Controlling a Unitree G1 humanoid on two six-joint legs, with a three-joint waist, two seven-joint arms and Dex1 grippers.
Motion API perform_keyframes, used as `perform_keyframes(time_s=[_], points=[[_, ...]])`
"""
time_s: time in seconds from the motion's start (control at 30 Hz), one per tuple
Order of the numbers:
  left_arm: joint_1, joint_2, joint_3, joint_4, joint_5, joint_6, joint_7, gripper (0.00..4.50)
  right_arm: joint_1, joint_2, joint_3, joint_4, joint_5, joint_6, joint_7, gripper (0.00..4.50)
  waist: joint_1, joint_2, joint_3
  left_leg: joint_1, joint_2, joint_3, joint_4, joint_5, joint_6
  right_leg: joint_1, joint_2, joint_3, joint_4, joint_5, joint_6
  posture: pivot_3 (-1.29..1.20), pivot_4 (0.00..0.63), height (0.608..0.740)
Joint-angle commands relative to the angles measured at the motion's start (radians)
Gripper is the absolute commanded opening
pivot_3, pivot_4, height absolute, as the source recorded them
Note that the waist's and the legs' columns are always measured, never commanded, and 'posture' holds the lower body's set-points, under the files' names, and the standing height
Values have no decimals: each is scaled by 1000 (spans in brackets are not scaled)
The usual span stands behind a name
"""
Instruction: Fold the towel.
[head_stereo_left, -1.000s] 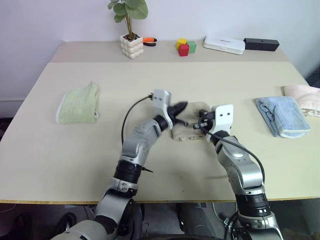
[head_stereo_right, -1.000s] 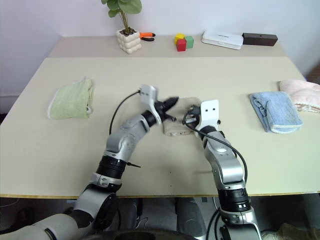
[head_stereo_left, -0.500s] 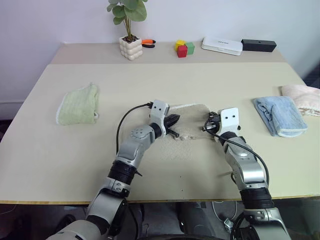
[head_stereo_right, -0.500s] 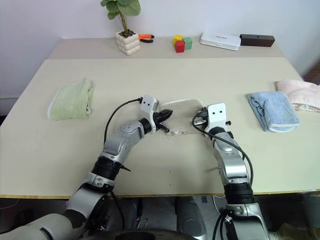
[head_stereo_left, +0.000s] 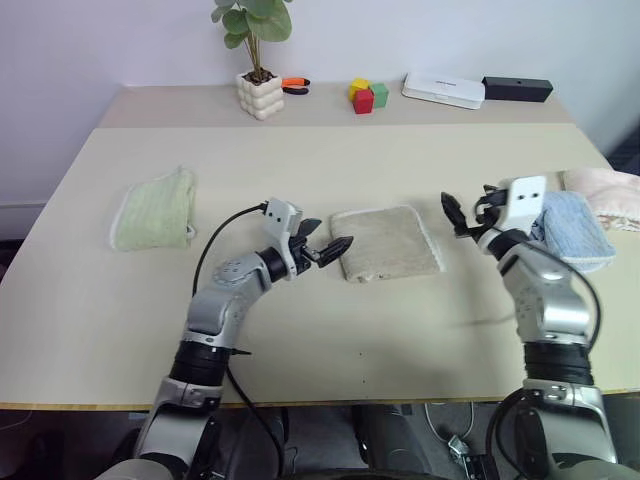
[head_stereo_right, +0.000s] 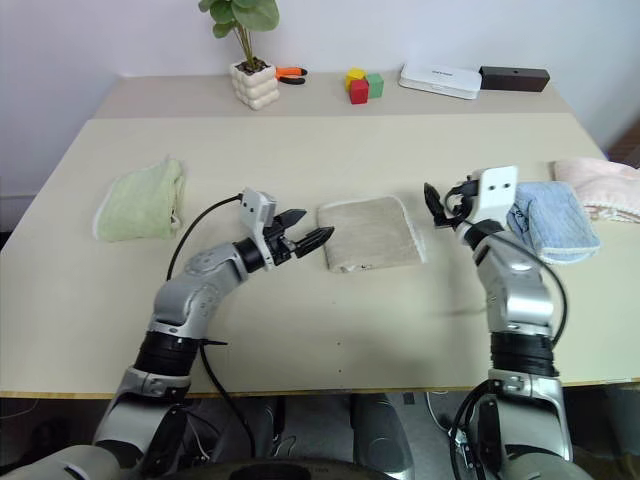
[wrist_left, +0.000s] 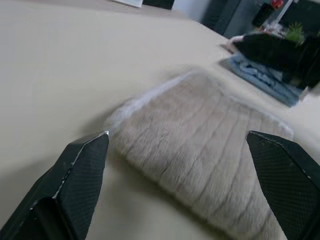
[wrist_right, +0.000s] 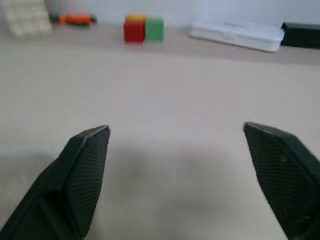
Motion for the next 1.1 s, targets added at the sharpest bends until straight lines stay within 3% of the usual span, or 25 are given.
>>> perform_keyframes(time_s=[0.03,0.17,0.37,0.5,0.73,0.83,1.07,1.1], points=[[4,67,35,-107,-53,-4,-84,4500,-30,-56,32,-149,153,240,103,4449,-10,0,0,0,0,0,0,0,0,0,0,0,0,0,0,0,150,740],[28,170,48,-157,-91,-24,-212,4500,2,-143,154,-196,116,392,143,4449,-12,0,0,0,0,0,1,0,0,0,0,0,0,0,0,0,150,740],[107,360,69,-229,-137,-31,-412,4500,-3,-118,180,-135,55,417,68,4449,-13,1,0,-1,0,1,0,0,0,-2,0,0,0,0,-1,0,150,740],[129,391,141,-237,-169,-91,-442,4500,-28,-83,184,-83,-13,381,-2,4449,-11,0,1,-2,0,1,1,0,0,-2,-1,0,0,-1,-3,0,150,740],[119,396,154,-219,-160,-108,-424,4500,-29,-95,219,-59,-2,539,42,4449,-12,0,1,-2,0,1,1,0,0,-2,0,0,-1,0,-1,0,150,740],[119,390,154,-210,-148,-126,-411,4500,-43,-105,209,-87,71,654,112,3683,-12,-1,0,-1,0,1,0,0,0,-1,0,0,0,0,-1,0,150,740],[133,370,136,-218,-137,-147,-379,4500,-81,-59,143,-106,139,738,114,111,-15,-1,0,-1,1,1,0,0,1,-1,0,0,0,0,-1,0,150,740],[134,369,135,-217,-138,-148,-379,4500,-86,-48,129,-95,139,740,101,43,-15,-1,0,-1,0,1,0,0,1,-1,0,0,0,0,-1,0,150,740]])
